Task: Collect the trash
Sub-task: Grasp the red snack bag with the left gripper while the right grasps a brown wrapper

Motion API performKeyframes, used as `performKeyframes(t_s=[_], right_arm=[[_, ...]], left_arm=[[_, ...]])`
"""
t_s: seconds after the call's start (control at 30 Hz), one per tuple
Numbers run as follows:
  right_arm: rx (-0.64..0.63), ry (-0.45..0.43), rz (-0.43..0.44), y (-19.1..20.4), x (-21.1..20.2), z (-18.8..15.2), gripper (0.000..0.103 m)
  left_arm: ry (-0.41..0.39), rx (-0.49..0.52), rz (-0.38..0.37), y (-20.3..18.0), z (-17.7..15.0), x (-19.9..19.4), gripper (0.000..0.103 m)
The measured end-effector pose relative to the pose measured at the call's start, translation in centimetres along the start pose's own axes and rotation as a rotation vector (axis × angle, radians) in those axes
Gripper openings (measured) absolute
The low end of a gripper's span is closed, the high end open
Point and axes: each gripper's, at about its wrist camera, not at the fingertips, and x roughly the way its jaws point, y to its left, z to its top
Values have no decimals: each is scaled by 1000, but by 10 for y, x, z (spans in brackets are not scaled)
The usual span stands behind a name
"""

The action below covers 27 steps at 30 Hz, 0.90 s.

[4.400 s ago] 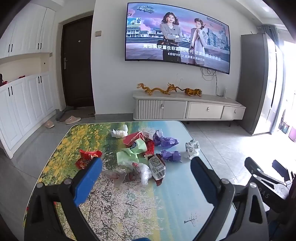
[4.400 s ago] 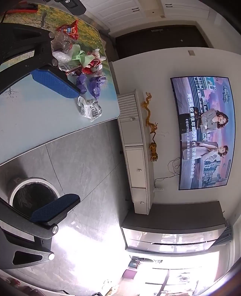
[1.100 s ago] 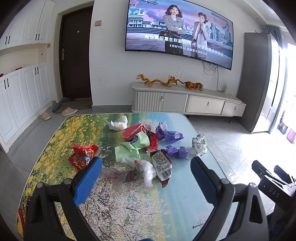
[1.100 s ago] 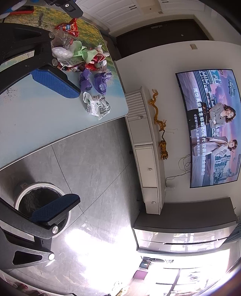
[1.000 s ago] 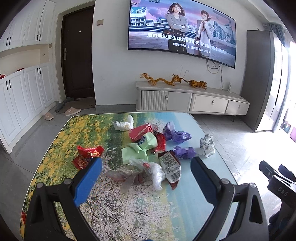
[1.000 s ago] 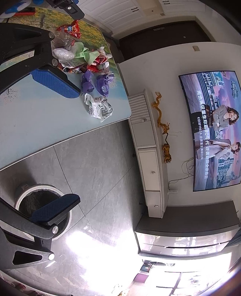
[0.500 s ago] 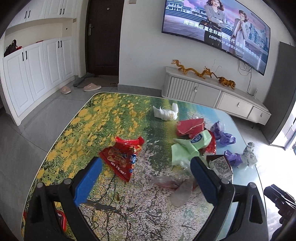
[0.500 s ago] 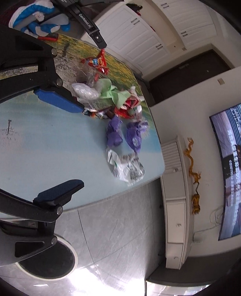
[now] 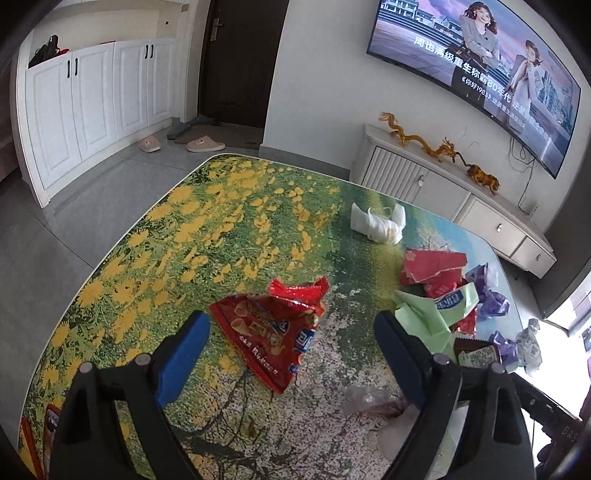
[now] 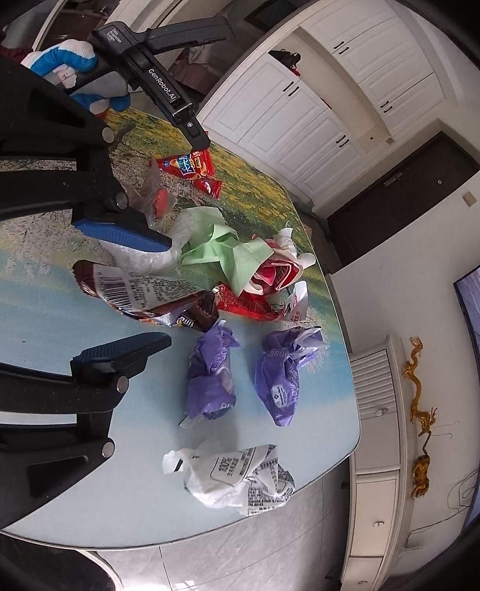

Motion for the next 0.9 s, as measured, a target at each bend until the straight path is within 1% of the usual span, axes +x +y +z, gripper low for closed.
performKeyframes(t_s=[0.13, 0.2, 0.23, 0.27, 0.3, 0.4, 0.5, 0.6, 0.77, 0.9], right_arm=[[10, 28, 23, -4, 13, 4, 34], [14, 45, 30, -6, 19, 4, 29], [17, 56, 31, -7, 23, 4, 28], [17, 66, 34, -7, 26, 3, 25], [18, 72, 38, -8, 28, 2, 21], [20, 58, 50, -8, 25, -1, 17], [12, 27, 52, -6, 14, -2, 13], [1, -13, 58, -2, 0, -4, 12], [-7, -81, 65, 6, -28, -9, 12], [18, -145, 55, 7, -55, -15, 12]], left_arm=[[35, -22, 11, 3, 1, 19, 77], [50, -27, 16, 4, 1, 28, 67], [60, -32, 16, 5, 2, 32, 64], [69, -38, 9, 7, 2, 35, 56], [79, -45, 0, 8, 1, 38, 45], [92, -67, -24, 11, 1, 41, 27], [64, -68, -40, 10, 3, 31, 23], [31, -69, -65, 10, 5, 15, 20], [-26, -67, -106, 5, 12, -21, 19], [-68, -32, -151, -12, 15, -53, 18]])
